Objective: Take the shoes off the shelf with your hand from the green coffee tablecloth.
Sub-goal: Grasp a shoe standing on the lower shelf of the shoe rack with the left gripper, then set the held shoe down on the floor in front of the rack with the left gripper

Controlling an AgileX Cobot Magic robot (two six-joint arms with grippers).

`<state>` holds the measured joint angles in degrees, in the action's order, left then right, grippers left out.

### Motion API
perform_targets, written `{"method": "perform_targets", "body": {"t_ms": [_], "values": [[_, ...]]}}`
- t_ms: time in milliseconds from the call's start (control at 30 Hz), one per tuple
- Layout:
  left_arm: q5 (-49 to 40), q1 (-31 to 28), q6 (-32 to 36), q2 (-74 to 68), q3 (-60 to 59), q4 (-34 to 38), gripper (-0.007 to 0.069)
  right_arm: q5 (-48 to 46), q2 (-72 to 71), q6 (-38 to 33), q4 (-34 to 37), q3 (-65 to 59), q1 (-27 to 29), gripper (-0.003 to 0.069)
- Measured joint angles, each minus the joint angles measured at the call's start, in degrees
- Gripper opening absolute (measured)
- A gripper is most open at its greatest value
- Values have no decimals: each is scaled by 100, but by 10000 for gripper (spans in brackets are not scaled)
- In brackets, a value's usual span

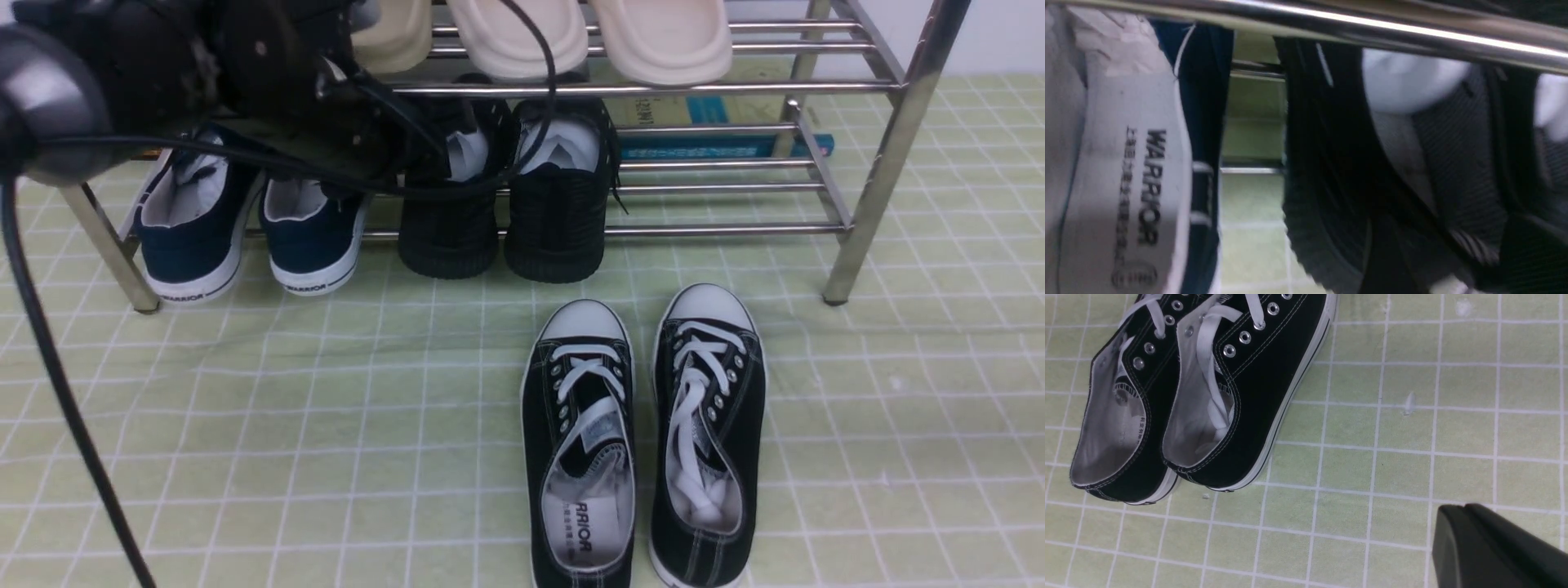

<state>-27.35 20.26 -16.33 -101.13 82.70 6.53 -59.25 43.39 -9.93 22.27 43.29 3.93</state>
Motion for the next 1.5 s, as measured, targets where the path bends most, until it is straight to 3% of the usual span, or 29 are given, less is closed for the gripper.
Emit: {"method": "perform_targets", "body": {"t_ms": [667,767,933,1000,1500], "values": [[1107,0,-20,-696,0,49,392,0,0,0,-14,0,0,22],[1153,0,-20,-701,0,174,318,0,0,0,-14,0,0,24],[1173,0,-20,-701,0,241,78,-11,0,0,-19,0,0,29],[1093,-6,-20,-701,0,257,32,-14,0,0,-39,0,0,34],[-710,-16,-40,546,0,638,20,-14,0,0,-157,0,0,45]]}}
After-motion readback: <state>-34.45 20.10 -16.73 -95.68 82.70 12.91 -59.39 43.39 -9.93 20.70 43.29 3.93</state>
